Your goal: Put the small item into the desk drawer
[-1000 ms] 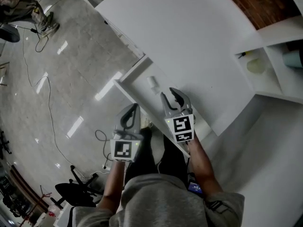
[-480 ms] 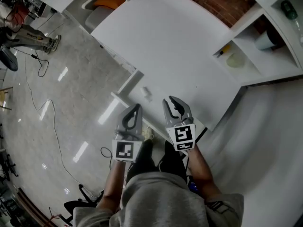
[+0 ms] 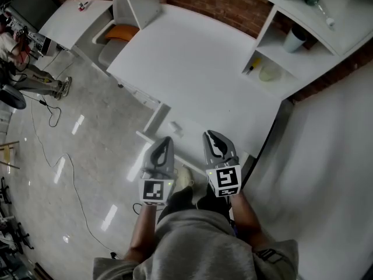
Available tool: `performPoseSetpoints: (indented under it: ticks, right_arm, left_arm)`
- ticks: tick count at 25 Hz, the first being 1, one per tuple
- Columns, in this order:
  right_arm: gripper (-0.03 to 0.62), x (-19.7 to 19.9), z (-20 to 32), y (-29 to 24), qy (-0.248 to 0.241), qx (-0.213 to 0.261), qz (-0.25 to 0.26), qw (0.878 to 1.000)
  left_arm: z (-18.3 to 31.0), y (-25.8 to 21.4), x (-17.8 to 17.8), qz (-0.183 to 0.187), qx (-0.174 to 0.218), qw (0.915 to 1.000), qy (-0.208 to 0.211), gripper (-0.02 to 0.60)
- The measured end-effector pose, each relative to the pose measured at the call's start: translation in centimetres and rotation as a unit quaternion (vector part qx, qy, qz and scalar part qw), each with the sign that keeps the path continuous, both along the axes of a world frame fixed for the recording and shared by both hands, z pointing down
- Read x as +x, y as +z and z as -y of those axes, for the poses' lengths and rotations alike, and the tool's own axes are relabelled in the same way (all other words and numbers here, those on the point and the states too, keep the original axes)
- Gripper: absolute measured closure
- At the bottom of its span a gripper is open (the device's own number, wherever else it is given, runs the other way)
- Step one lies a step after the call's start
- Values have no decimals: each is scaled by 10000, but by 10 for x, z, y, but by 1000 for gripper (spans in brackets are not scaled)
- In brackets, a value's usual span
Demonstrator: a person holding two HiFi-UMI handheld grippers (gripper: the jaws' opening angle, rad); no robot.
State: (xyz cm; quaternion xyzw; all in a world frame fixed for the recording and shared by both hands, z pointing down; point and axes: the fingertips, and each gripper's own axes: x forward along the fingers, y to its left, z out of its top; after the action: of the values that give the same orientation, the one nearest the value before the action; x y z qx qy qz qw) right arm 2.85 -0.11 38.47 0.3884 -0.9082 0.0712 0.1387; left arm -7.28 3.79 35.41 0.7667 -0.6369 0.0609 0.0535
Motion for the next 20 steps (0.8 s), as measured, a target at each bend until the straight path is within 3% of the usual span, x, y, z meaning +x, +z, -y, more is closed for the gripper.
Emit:
performPoseSetpoints:
  ticks: [11,20]
  right_arm:
    - [589,22,-37,-25,663,267,143,9973]
    - [591,31,-56,-27,924,351,135,9950]
  left_arm:
    - [-23,-27,-9,70,265,9990,366,569]
    - [-36,-22,-12,80,221,9983,543,569]
